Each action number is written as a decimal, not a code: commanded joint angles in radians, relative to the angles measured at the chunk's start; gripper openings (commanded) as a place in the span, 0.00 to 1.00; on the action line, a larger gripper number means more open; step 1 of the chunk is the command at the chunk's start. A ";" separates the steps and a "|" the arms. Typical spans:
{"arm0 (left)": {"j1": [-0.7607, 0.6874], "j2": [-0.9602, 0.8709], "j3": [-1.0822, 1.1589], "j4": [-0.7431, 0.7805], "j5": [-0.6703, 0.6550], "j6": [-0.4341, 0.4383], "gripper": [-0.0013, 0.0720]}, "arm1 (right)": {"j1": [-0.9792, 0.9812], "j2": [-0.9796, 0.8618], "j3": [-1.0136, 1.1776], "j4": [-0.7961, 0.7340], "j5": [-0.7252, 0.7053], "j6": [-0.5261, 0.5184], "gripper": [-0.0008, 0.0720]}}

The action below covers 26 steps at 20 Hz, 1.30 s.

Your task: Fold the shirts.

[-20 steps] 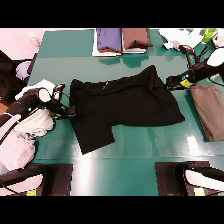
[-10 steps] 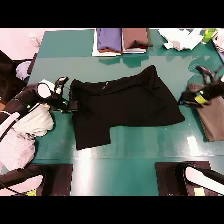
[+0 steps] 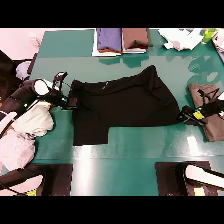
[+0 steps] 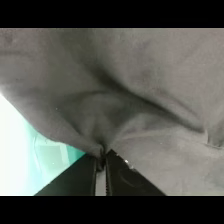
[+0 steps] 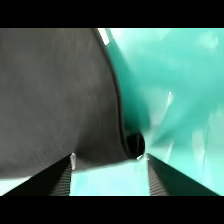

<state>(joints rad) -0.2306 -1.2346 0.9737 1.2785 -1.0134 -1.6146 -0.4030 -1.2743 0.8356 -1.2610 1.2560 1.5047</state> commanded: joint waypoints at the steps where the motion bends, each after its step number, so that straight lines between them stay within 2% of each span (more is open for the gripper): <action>1: 0.000 0.001 0.002 0.000 -0.001 0.000 0.06 | 0.049 -0.065 0.017 0.028 -0.071 0.013 0.63; 2: 0.000 0.001 0.002 -0.001 -0.001 0.000 0.06 | 0.066 -0.075 0.034 0.028 -0.077 0.012 0.59; 3: 0.000 0.001 0.002 0.000 -0.001 0.000 0.06 | 0.085 -0.080 0.053 0.027 -0.081 0.011 0.47; 4: 0.000 0.001 0.002 0.000 -0.001 0.000 0.06 | 0.105 -0.077 0.069 0.027 -0.088 -0.007 0.20; 5: 0.000 0.001 0.003 0.001 0.000 0.001 0.06 | 0.125 -0.066 0.081 0.026 -0.095 -0.023 0.04; 10: 0.000 0.144 0.089 0.129 -0.007 -0.008 0.06 | 0.165 0.099 0.215 0.031 -0.104 -0.023 0.04; 14: 0.000 0.355 0.362 0.206 -0.026 -0.007 0.06 | 0.164 0.307 0.482 0.030 -0.116 -0.022 0.04; 19: 0.000 0.527 0.758 0.208 -0.018 -0.008 0.06 | 0.164 0.493 0.793 0.014 -0.165 -0.022 0.04; 22: 0.000 0.559 0.923 0.208 -0.017 -0.008 0.06 | 0.163 0.545 0.914 -0.043 -0.155 -0.021 0.04; 26: 0.000 0.558 1.047 0.206 -0.003 -0.008 0.06 | 0.163 0.511 1.093 -0.076 -0.030 -0.001 0.04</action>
<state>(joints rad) -0.2314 -0.6899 1.9236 1.4807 -1.0306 -1.6226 -0.2394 -0.7559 1.8038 -1.3029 1.1484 1.4895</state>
